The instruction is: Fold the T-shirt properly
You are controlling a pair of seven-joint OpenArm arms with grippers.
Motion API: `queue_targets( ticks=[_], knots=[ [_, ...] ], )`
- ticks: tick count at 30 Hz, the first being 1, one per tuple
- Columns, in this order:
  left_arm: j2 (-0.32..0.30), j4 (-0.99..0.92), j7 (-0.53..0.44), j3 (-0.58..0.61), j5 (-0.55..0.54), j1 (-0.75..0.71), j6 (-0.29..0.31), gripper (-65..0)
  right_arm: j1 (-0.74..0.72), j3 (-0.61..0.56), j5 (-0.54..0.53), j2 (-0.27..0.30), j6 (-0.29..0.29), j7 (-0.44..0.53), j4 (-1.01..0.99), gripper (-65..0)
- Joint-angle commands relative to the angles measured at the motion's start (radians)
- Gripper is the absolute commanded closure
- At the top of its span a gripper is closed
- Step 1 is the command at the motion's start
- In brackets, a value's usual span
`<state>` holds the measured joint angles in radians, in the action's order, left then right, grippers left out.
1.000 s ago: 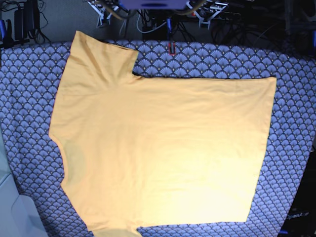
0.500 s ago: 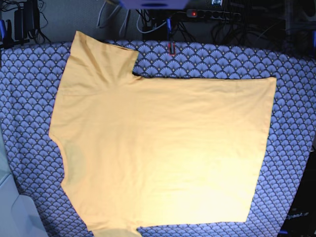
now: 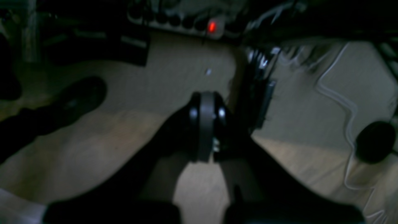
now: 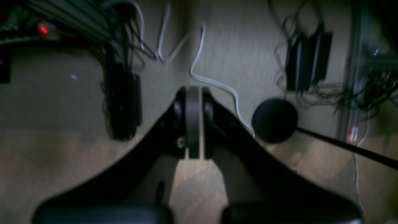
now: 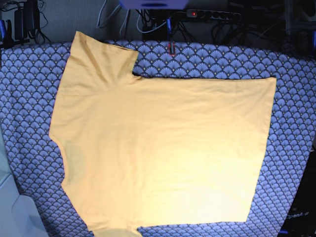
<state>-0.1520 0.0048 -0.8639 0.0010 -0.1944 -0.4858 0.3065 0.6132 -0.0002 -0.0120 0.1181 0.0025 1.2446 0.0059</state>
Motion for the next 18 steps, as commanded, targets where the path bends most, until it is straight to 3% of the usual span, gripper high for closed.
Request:
queue_targets(
  ticks=[1, 3, 7, 8, 13, 18],
  knots=[
    [-0.004, -0.005, -0.071, 0.000, -0.014, -0.054, 0.006, 0.0, 0.044, 0.002, -0.001, 0.001, 0.000, 0.073, -0.006, 0.0],
    [-0.002, -0.005, -0.191, 0.000, -0.018, -0.101, 0.006, 0.0, 0.084, 0.002, -0.003, 0.001, 0.000, 0.142, -0.005, 0.0],
    [0.007, -0.005, -0.437, -0.002, -0.020, -0.205, -0.002, 0.0, 0.116, 0.001, -0.023, 0.001, 0.000, 0.136, 0.012, 0.0],
    [0.009, -0.005, -0.461, -0.002, -0.020, -0.222, -0.003, 0.0, 0.123, 0.001, -0.023, 0.001, 0.000, 0.136, 0.012, 0.0],
    [0.021, 0.057, -0.450, -0.002, -0.021, -0.274, 0.001, 0.0, 0.181, 0.002, -0.024, 0.002, 0.000, 0.136, 0.096, 0.0],
    [0.021, 0.307, -0.450, -0.002, -0.023, -0.423, -0.005, 0.0, 0.379, 0.004, -0.042, 0.002, -0.002, 0.129, 0.463, 0.0]
  ],
)
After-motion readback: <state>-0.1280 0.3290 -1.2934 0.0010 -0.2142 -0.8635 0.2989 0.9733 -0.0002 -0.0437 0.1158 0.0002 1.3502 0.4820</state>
